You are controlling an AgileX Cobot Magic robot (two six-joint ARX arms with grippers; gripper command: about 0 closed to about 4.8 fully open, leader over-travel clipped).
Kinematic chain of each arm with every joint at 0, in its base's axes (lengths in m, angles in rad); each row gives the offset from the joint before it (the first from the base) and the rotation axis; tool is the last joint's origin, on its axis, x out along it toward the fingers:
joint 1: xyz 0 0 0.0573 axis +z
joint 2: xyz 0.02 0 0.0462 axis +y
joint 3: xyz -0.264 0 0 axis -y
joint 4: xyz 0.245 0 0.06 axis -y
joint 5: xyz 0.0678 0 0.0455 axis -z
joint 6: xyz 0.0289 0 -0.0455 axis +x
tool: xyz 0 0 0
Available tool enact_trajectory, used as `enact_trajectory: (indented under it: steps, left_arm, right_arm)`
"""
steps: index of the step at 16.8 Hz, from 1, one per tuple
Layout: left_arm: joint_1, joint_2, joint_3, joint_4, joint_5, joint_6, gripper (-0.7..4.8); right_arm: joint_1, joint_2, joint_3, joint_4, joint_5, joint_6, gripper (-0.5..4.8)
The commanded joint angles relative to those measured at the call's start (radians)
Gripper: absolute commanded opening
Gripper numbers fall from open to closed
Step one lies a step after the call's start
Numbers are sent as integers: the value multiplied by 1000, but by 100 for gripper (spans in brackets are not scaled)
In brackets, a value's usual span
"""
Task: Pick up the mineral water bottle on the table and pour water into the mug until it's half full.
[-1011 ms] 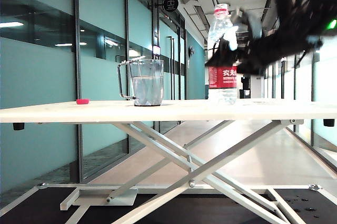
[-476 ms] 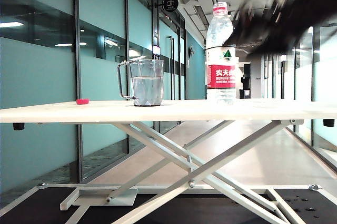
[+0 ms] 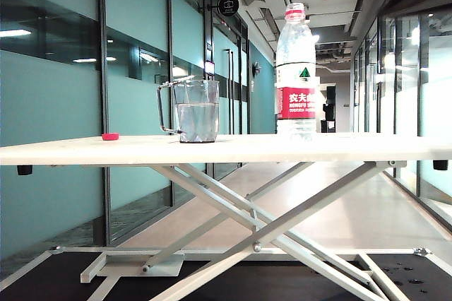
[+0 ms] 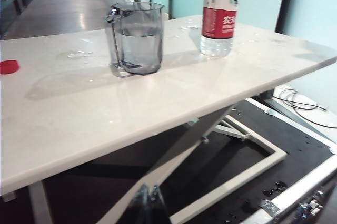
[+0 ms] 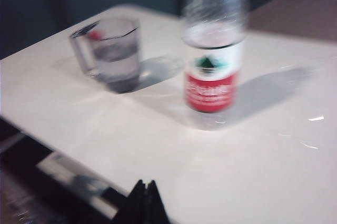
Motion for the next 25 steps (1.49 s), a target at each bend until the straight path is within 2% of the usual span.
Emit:
enact_trajectory:
  steps: [1, 7, 9, 12, 14, 16, 17, 19, 25]
  left_arm:
    - [0, 0, 2, 5, -156, 0, -5]
    - [0, 0, 2, 6, -428, -12, -5]
    - [-1, 0, 2, 6, -424, -43, -5]
    - [0, 1, 2, 15, -430, -37, -5]
    - [0, 0, 2, 44, -436, -3, -5]
    - [0, 0, 2, 88, -451, 5, -5]
    - [0, 0, 2, 111, -455, 4, -5]
    - [0, 0, 2, 144, -481, 4, -5]
    - [0, 0, 2, 155, -496, 0, -5]
  right_arm:
    - [0, -239, -120, -19, 96, 3, -5]
    - [0, -668, -328, -66, 204, 8, -5]
    - [0, -782, -370, -88, 260, 24, -5]
    - [-2, -785, -400, -114, 330, 6, -5]
    - [-2, -785, -438, -63, 338, -10, -5]
    - [-2, -785, -520, 70, 342, -9, -5]
    - [-2, -782, -519, 48, 359, -13, -5]
    - [-16, -785, -519, 55, 357, -63, -5]
    - [-93, -784, -519, 85, 287, -46, -5]
